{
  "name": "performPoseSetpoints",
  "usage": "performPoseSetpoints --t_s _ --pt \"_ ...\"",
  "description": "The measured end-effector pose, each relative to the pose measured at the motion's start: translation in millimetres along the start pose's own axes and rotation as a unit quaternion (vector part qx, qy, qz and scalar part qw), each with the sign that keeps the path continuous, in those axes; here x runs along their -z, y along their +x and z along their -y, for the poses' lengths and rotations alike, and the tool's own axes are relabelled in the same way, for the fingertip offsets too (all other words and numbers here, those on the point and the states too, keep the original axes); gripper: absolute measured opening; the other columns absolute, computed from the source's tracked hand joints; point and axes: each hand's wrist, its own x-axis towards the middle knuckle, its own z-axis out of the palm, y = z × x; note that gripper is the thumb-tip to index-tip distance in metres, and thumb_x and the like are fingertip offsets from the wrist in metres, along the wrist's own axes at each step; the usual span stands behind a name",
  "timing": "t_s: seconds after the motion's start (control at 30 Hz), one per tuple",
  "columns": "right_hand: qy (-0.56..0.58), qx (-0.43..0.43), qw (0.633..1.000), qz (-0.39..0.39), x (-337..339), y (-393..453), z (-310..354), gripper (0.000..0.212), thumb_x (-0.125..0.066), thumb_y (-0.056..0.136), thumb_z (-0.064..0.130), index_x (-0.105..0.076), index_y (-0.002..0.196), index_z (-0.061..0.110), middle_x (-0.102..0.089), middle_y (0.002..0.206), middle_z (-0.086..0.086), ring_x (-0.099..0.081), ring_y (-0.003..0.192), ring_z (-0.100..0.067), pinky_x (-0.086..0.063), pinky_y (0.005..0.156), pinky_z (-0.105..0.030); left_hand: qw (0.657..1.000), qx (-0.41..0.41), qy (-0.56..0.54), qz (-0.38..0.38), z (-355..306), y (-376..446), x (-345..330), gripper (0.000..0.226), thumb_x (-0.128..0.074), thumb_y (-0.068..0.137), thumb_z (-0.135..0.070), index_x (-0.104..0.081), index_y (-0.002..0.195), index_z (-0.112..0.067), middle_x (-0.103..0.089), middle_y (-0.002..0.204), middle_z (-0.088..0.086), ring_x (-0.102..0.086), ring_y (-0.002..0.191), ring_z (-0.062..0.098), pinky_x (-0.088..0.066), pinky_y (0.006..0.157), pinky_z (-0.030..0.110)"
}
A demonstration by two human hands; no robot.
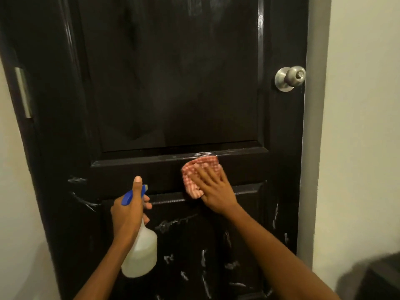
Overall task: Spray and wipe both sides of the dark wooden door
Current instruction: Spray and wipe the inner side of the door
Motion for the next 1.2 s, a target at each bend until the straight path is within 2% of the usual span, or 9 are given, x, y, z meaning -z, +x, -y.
performPoseSetpoints --t_s 0.1,0.17,0.27,0.37,0.5,0.67,0.8,1.03,1.2 --pt "0.058 -0.289 0.955 -0.023 -1 -34 -33 0.092 -0.053 0.094 0.033 0.014 0.158 0.030 0.019 0.166 0.000 0.014 0.154 -0.026 -0.001 0.123 -0.058 1.000 0.007 -0.009 0.004 4 -3 -3 0.065 -0.047 0.088 -0.069 -0.070 0.089 -0.009 -0.070 0.075 0.016 -0.058 0.048 0.022 -0.050 0.048 0.030" --pt "0.114 -0.489 0.863 -0.065 5 -44 -38 0.095 -0.051 0.098 0.037 0.028 0.152 0.030 0.020 0.166 -0.005 0.014 0.153 -0.029 0.005 0.123 -0.054 1.000 0.014 -0.020 0.002 6 -2 -1 0.063 -0.047 0.088 -0.070 -0.071 0.093 -0.012 -0.070 0.077 0.015 -0.059 0.052 0.024 -0.051 0.050 0.033" --pt "0.171 -0.611 0.763 -0.120 17 -21 -20 0.095 -0.053 0.100 0.040 0.029 0.149 0.034 0.017 0.166 -0.007 0.013 0.153 -0.032 0.002 0.123 -0.055 1.000 0.010 -0.014 -0.008 5 -1 9 0.061 -0.048 0.088 -0.070 -0.072 0.094 -0.014 -0.070 0.076 0.013 -0.060 0.054 0.025 -0.052 0.052 0.035" --pt "0.155 -0.527 0.829 -0.109 9 12 28 0.091 -0.055 0.097 0.029 0.012 0.158 0.024 0.017 0.165 -0.010 0.013 0.152 -0.036 0.004 0.121 -0.059 0.999 0.009 -0.011 -0.037 1 3 26 0.061 -0.049 0.088 -0.068 -0.071 0.087 -0.012 -0.070 0.074 0.013 -0.059 0.052 0.024 -0.051 0.052 0.035" --pt "0.112 -0.201 0.972 -0.051 -10 48 109 0.091 -0.064 0.084 0.022 -0.015 0.160 0.024 -0.002 0.166 -0.009 0.000 0.152 -0.034 0.007 0.121 -0.053 0.997 -0.002 0.002 -0.073 -5 14 51 0.061 -0.049 0.090 -0.064 -0.069 0.083 -0.007 -0.070 0.071 0.014 -0.058 0.049 0.021 -0.049 0.047 0.028" --pt "0.022 0.106 0.994 0.014 3 116 130 0.086 -0.056 0.084 0.033 -0.015 0.160 0.029 -0.012 0.168 -0.003 -0.004 0.155 -0.026 -0.004 0.124 -0.053 0.994 -0.028 0.015 -0.103 -16 25 70 0.063 -0.049 0.089 -0.065 -0.069 0.081 -0.006 -0.070 0.070 0.014 -0.060 0.050 0.023 -0.050 0.049 0.030" --pt "-0.013 0.084 0.996 -0.016 24 124 85 0.086 -0.055 0.080 0.032 -0.020 0.159 0.031 -0.016 0.167 0.000 -0.012 0.154 -0.023 -0.003 0.124 -0.050 0.993 -0.033 -0.012 -0.111 -23 33 75 0.061 -0.053 0.089 -0.063 -0.069 0.081 -0.004 -0.069 0.068 0.015 -0.061 0.050 0.023 -0.051 0.047 0.031" --pt "0.077 -0.298 0.942 -0.133 62 138 18 0.082 -0.049 0.092 0.033 -0.006 0.161 0.025 0.000 0.168 -0.010 0.006 0.154 -0.035 0.015 0.118 -0.056 0.994 -0.047 -0.030 -0.098 -35 42 73 0.062 -0.054 0.088 -0.064 -0.068 0.081 -0.004 -0.069 0.066 0.014 -0.060 0.047 0.021 -0.051 0.045 0.029" --pt "0.056 -0.030 0.993 -0.100 45 185 91 0.084 -0.066 0.079 0.029 -0.032 0.156 0.023 -0.025 0.164 -0.011 -0.012 0.151 -0.033 -0.006 0.120 -0.054 0.991 -0.053 -0.027 -0.118 -37 50 83 0.065 -0.054 0.086 -0.066 -0.069 0.079 -0.003 -0.069 0.066 0.015 -0.059 0.047 0.025 -0.052 0.047 0.033"
